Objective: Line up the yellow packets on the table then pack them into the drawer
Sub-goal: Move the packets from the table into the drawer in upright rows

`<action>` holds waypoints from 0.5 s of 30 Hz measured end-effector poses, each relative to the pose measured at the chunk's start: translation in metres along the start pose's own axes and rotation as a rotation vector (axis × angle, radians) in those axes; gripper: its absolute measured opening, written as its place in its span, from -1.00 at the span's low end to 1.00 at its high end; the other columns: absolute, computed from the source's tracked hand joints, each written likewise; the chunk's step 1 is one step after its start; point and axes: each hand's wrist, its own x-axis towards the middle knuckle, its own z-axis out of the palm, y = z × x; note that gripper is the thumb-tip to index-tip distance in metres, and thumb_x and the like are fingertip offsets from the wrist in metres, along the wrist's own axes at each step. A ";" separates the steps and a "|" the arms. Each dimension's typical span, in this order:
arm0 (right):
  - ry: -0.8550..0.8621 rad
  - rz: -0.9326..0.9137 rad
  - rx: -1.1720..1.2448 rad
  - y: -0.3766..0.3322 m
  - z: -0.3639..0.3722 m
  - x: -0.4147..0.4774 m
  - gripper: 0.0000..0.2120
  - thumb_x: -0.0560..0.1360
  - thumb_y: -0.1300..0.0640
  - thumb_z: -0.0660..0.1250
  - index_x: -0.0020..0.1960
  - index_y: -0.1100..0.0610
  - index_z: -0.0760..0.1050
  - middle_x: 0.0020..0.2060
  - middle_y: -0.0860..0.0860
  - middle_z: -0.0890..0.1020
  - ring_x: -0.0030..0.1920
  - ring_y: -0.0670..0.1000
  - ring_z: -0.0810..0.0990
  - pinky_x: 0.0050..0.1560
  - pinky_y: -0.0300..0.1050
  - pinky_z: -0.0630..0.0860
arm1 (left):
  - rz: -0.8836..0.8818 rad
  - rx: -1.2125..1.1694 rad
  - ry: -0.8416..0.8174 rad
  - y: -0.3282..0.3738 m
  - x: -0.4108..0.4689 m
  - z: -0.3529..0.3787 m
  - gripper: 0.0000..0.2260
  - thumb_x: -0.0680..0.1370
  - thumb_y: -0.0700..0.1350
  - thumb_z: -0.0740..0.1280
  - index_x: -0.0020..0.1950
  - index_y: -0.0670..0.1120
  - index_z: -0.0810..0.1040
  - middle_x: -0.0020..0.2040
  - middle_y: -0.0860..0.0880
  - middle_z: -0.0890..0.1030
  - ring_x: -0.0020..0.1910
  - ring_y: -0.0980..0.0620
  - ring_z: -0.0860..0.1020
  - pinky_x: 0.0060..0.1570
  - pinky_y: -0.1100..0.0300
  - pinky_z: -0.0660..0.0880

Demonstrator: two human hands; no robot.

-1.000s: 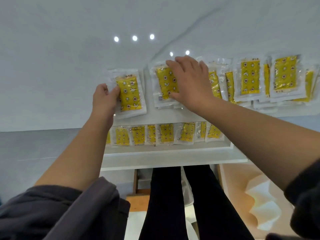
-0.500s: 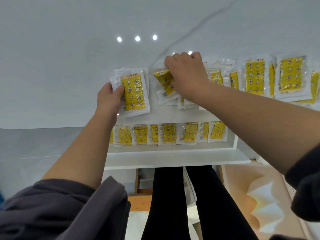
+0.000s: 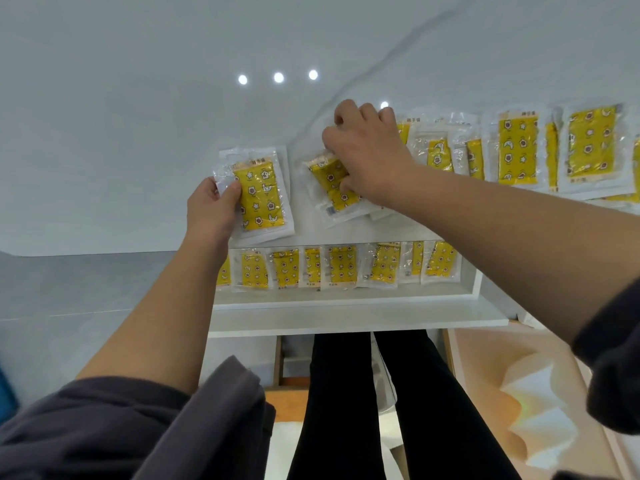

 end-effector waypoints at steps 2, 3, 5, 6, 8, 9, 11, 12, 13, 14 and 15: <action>-0.016 0.020 0.055 0.001 -0.005 0.006 -0.48 0.30 0.06 0.55 0.15 0.13 0.39 0.22 0.16 0.34 0.09 0.18 0.42 0.17 0.08 0.27 | 0.001 -0.010 0.002 -0.002 -0.002 -0.002 -0.93 0.59 -0.09 0.30 0.05 -0.01 0.55 0.06 -0.06 0.65 0.06 -0.05 0.64 0.07 -0.01 0.59; -0.026 0.024 0.072 0.002 -0.008 0.008 -0.49 0.32 0.04 0.54 0.15 0.13 0.38 0.19 0.16 0.36 0.07 0.17 0.43 0.17 0.07 0.26 | 0.002 -0.010 0.002 -0.003 -0.002 -0.002 -0.94 0.59 -0.09 0.29 0.03 0.00 0.54 0.06 -0.07 0.65 0.06 -0.05 0.64 0.07 -0.01 0.59; -0.047 0.022 0.068 0.004 -0.013 0.014 -0.53 0.36 0.03 0.50 0.15 0.12 0.37 0.07 0.13 0.43 0.03 0.15 0.44 0.17 0.07 0.25 | 0.001 -0.011 0.000 -0.005 -0.004 -0.003 -0.95 0.60 -0.09 0.29 0.02 0.01 0.54 0.06 -0.06 0.65 0.06 -0.04 0.64 0.06 0.01 0.60; -0.055 0.022 0.062 0.005 -0.015 0.017 -0.56 0.38 0.03 0.48 0.13 0.11 0.36 0.00 0.10 0.44 0.01 0.15 0.43 0.17 0.08 0.24 | -0.002 -0.015 -0.001 -0.005 -0.004 -0.003 -0.95 0.60 -0.09 0.29 0.03 0.02 0.54 0.05 -0.04 0.65 0.05 -0.03 0.64 0.05 0.03 0.60; -0.077 0.027 0.075 0.007 -0.019 0.023 -0.63 0.39 0.06 0.45 0.06 0.07 0.32 -0.09 0.05 0.42 -0.06 0.12 0.39 0.18 0.09 0.23 | -0.005 -0.022 -0.005 -0.006 -0.005 -0.004 -0.94 0.60 -0.08 0.28 0.05 0.02 0.53 0.05 -0.02 0.65 0.04 -0.01 0.64 0.05 0.03 0.59; -0.089 0.023 0.095 0.008 -0.021 0.026 -0.64 0.39 0.07 0.44 0.02 0.06 0.28 -0.11 0.04 0.42 -0.08 0.10 0.38 0.17 0.09 0.23 | -0.005 -0.022 -0.005 -0.006 -0.005 -0.004 -0.93 0.60 -0.08 0.28 0.06 0.02 0.53 0.05 -0.02 0.65 0.05 -0.01 0.64 0.06 0.02 0.59; -0.103 -0.008 0.177 0.009 -0.024 0.029 -0.63 0.40 0.11 0.43 -0.02 0.05 0.24 -0.13 0.03 0.42 -0.13 0.09 0.39 0.10 0.04 0.26 | -0.009 -0.023 -0.005 -0.007 -0.005 -0.005 -0.92 0.60 -0.08 0.29 0.07 0.01 0.53 0.06 -0.04 0.65 0.05 -0.02 0.64 0.09 -0.01 0.58; -0.103 -0.031 0.245 0.008 -0.026 0.029 -0.63 0.40 0.13 0.43 -0.02 0.06 0.23 -0.13 0.03 0.42 -0.13 0.09 0.39 0.03 0.00 0.28 | -0.014 -0.024 -0.001 -0.007 -0.005 -0.005 -0.91 0.60 -0.08 0.29 0.08 0.00 0.54 0.07 -0.04 0.65 0.05 -0.03 0.64 0.09 -0.03 0.58; -0.096 -0.052 0.328 0.007 -0.027 0.030 -0.63 0.40 0.16 0.43 -0.02 0.06 0.23 -0.12 0.03 0.42 -0.13 0.08 0.39 -0.06 -0.05 0.29 | -0.020 -0.024 0.003 -0.008 -0.005 -0.005 -0.91 0.59 -0.07 0.29 0.08 0.00 0.54 0.07 -0.05 0.65 0.04 -0.03 0.64 0.09 -0.04 0.58; -0.079 -0.066 0.416 0.005 -0.030 0.030 -0.63 0.39 0.18 0.42 -0.02 0.07 0.23 -0.11 0.03 0.42 -0.12 0.08 0.40 -0.13 -0.08 0.29 | -0.024 -0.028 0.007 -0.008 -0.006 -0.006 -0.89 0.59 -0.08 0.29 0.09 -0.02 0.54 0.07 -0.05 0.65 0.04 -0.04 0.64 0.09 -0.05 0.58; -0.048 -0.076 0.500 0.004 -0.033 0.031 -0.64 0.39 0.21 0.42 -0.02 0.06 0.24 -0.10 0.03 0.43 -0.11 0.07 0.40 -0.16 -0.09 0.29 | -0.027 -0.038 0.009 -0.009 -0.007 -0.006 -0.88 0.59 -0.08 0.30 0.11 -0.03 0.54 0.07 -0.06 0.66 0.04 -0.04 0.65 0.09 -0.06 0.58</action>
